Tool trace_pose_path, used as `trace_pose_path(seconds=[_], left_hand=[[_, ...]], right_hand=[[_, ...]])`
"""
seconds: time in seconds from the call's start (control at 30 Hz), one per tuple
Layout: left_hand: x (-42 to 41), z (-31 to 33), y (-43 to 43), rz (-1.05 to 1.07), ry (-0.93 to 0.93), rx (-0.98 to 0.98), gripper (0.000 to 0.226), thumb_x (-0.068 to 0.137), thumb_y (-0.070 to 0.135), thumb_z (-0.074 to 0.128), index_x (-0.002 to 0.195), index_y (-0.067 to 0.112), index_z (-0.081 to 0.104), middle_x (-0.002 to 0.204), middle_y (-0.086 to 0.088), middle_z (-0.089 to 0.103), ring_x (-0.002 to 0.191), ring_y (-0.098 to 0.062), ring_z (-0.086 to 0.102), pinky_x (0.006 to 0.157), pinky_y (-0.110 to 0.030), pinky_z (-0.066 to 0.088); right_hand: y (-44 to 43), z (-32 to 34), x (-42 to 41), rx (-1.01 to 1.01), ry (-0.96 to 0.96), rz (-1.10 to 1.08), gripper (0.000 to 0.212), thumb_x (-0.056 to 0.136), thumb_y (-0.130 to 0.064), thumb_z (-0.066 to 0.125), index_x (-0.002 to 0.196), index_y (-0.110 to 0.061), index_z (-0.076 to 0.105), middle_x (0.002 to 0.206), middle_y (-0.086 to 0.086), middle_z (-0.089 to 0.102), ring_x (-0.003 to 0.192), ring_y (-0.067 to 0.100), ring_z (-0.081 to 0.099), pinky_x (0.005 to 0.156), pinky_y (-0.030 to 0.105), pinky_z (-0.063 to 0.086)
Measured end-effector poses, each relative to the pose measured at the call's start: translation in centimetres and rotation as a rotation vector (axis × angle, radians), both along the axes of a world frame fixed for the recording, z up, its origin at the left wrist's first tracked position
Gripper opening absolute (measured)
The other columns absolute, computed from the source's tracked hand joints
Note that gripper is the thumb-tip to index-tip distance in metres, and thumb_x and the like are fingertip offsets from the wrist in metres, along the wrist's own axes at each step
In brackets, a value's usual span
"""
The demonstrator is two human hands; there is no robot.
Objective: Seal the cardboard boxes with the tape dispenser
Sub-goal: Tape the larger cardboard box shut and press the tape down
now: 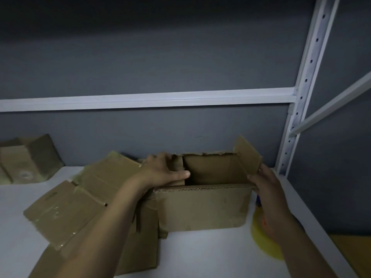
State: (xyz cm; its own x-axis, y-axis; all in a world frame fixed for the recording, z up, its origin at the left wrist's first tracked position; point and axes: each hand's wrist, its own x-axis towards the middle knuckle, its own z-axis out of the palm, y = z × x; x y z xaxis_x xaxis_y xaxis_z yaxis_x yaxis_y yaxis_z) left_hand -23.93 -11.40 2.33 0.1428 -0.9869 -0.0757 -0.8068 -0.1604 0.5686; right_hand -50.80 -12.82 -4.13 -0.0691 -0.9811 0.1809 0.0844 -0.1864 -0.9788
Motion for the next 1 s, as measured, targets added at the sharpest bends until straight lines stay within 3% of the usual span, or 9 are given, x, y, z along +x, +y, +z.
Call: trace_pose_path(seconds=[0.13, 0.23, 0.3, 0.37, 0.5, 0.57, 0.67, 0.8, 1.0], left_hand=[[-2.1, -0.4, -1.6, 0.026, -0.275, 0.083, 0.116, 0.070, 0.063, 0.073, 0.151, 0.025, 0.000, 0.152, -0.013, 0.009, 0.138, -0.038, 0.029, 0.106, -0.046, 0.039], [-1.1, -0.5, -1.7, -0.002, -0.115, 0.009, 0.102, 0.080, 0.046, 0.071, 0.151, 0.036, -0.001, 0.149, -0.013, 0.016, 0.129, -0.037, 0.041, 0.101, -0.040, 0.041], [0.4, -0.6, -1.6, -0.007, 0.173, -0.096, 0.088, 0.085, 0.040, 0.066, 0.151, 0.042, 0.007, 0.149, -0.009, 0.030, 0.124, -0.032, 0.048, 0.100, -0.037, 0.042], [1.7, -0.6, -1.4, 0.005, 0.464, -0.201, 0.067, 0.087, 0.040, 0.059, 0.144, 0.050, 0.025, 0.144, -0.004, 0.045, 0.121, -0.027, 0.052, 0.104, -0.047, 0.043], [2.1, -0.5, 0.2, -0.098, 0.418, -0.309, 0.030, 0.101, 0.043, 0.035, 0.109, 0.048, 0.063, 0.129, 0.007, 0.057, 0.122, -0.022, 0.051, 0.103, -0.054, 0.042], [2.4, -0.5, 1.4, -0.117, 0.469, -0.320, 0.036, 0.090, 0.063, 0.036, 0.101, 0.044, 0.065, 0.119, 0.006, 0.061, 0.113, -0.023, 0.056, 0.100, -0.056, 0.045], [4.2, -2.1, 2.9, -0.279, 0.626, -0.269, 0.076, 0.068, 0.081, 0.056, 0.133, 0.044, 0.047, 0.143, 0.008, 0.047, 0.131, -0.021, 0.047, 0.107, -0.053, 0.040], [4.4, -3.7, 3.7, -0.276, 0.668, -0.287, 0.100, 0.053, 0.059, 0.086, 0.139, 0.050, 0.037, 0.148, 0.019, 0.039, 0.138, -0.006, 0.036, 0.114, -0.044, 0.034], [2.1, -5.6, 4.1, -0.012, 0.636, -0.363, 0.121, 0.059, 0.045, 0.089, 0.150, 0.047, 0.009, 0.146, 0.012, 0.039, 0.132, -0.009, 0.043, 0.105, -0.036, 0.044]], right_hand=[[0.2, -0.2, 0.1, 0.000, 0.037, 0.015, 0.039, 0.093, -0.011, 0.053, 0.126, -0.031, 0.057, 0.117, -0.008, 0.065, 0.110, 0.016, 0.059, 0.099, 0.040, 0.046], [0.8, 0.2, 0.1, -0.006, 0.030, 0.071, 0.026, 0.095, -0.029, 0.054, 0.115, -0.046, 0.054, 0.112, -0.025, 0.060, 0.105, -0.001, 0.055, 0.092, 0.029, 0.043], [1.2, 0.4, -0.3, -0.009, 0.038, 0.143, 0.031, 0.086, -0.047, 0.053, 0.117, -0.052, 0.048, 0.112, -0.037, 0.054, 0.102, -0.016, 0.049, 0.085, 0.020, 0.038], [0.7, -0.1, -0.8, -0.040, 0.057, 0.234, 0.063, 0.077, -0.055, 0.058, 0.137, -0.045, 0.039, 0.127, -0.032, 0.050, 0.111, -0.017, 0.046, 0.087, 0.015, 0.037], [-1.2, -0.2, -1.4, -0.129, 0.145, 0.334, 0.114, 0.053, -0.076, 0.073, 0.148, -0.032, 0.028, 0.139, -0.016, 0.050, 0.123, -0.002, 0.050, 0.095, 0.018, 0.044], [-2.1, 0.1, -1.7, -0.143, 0.206, 0.318, 0.116, 0.050, -0.080, 0.071, 0.146, -0.029, 0.032, 0.137, -0.011, 0.053, 0.124, 0.004, 0.052, 0.097, 0.026, 0.046], [-3.6, -0.6, -2.0, -0.157, 0.290, 0.260, 0.108, 0.053, -0.081, 0.068, 0.142, -0.027, 0.039, 0.132, -0.011, 0.057, 0.121, 0.008, 0.054, 0.093, 0.031, 0.047], [-4.8, -1.1, -1.5, -0.122, 0.392, 0.068, 0.044, 0.078, -0.049, 0.070, 0.114, -0.026, 0.058, 0.104, -0.011, 0.065, 0.102, 0.015, 0.062, 0.069, 0.022, 0.046], [-4.2, -2.4, -1.4, -0.048, 0.294, 0.155, 0.067, 0.068, -0.053, 0.073, 0.128, -0.027, 0.055, 0.118, -0.008, 0.065, 0.108, 0.015, 0.061, 0.087, 0.038, 0.053]])
